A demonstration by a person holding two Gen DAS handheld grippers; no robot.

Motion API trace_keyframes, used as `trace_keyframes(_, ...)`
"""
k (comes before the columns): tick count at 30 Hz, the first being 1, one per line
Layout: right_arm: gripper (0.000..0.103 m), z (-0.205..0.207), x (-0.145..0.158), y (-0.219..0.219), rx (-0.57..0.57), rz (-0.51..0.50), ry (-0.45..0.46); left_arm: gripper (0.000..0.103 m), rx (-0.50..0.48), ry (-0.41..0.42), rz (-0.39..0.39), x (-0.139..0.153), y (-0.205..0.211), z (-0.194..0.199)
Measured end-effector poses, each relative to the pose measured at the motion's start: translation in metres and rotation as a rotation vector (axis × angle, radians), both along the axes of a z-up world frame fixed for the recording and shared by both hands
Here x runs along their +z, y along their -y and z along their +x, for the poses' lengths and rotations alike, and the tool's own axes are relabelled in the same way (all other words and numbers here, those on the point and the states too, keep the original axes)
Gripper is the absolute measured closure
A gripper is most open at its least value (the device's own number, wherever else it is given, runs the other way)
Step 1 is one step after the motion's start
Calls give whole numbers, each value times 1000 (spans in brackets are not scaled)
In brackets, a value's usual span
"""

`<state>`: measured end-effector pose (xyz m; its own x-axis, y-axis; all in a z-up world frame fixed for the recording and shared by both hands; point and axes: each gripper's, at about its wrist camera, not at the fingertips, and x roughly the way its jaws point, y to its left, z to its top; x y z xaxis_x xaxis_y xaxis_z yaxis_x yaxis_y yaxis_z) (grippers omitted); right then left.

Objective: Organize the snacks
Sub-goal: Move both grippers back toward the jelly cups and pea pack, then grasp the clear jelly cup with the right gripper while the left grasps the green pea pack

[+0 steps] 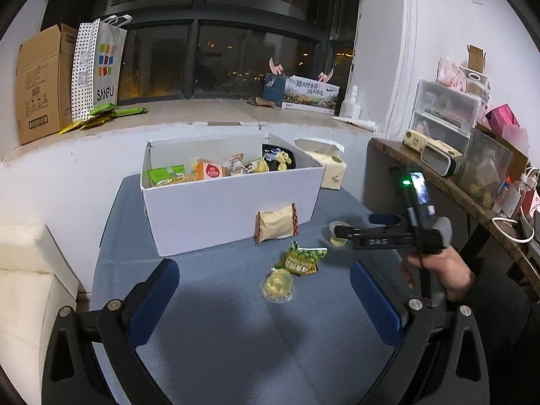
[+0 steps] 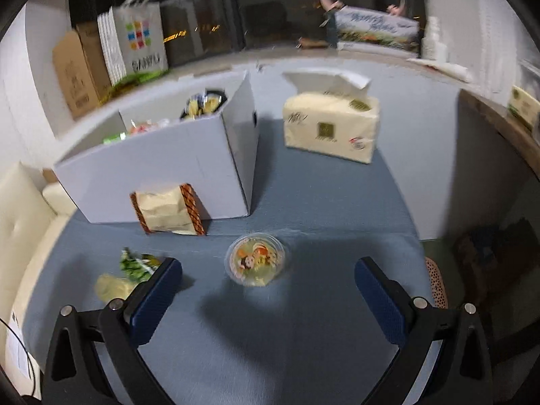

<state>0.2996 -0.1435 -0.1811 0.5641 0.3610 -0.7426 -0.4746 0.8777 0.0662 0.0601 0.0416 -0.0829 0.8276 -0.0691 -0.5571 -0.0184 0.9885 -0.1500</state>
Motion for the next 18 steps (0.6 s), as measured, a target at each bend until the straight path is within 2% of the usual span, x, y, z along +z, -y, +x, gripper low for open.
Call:
trace_keyframes(6, 0, 18, -20, -19, 34, -49, -24, 0, -12, -21, 4, -4, 3, 5)
trace_keyframes(8, 5, 21, -23, -21, 51, -32, -43, 0, -19, -31, 3, -8, 5, 7)
trace_keyframes(9, 20, 22, -25, -23, 58, -46, -42, 0, -24, -36, 2, -9, 6, 8)
trace_keyframes(10, 50, 23, -27, -25, 57, -70, -44, 0, -29, -41, 4, -11, 8, 10)
trace_keyframes(14, 52, 25, -29, -23, 83, -58, -59, 0, -71, -65, 7, -19, 17, 18)
trace_keyframes(18, 52, 13, -14, -8, 91, 7, -34, 0, -148, -99, 13, -29, 30, 36)
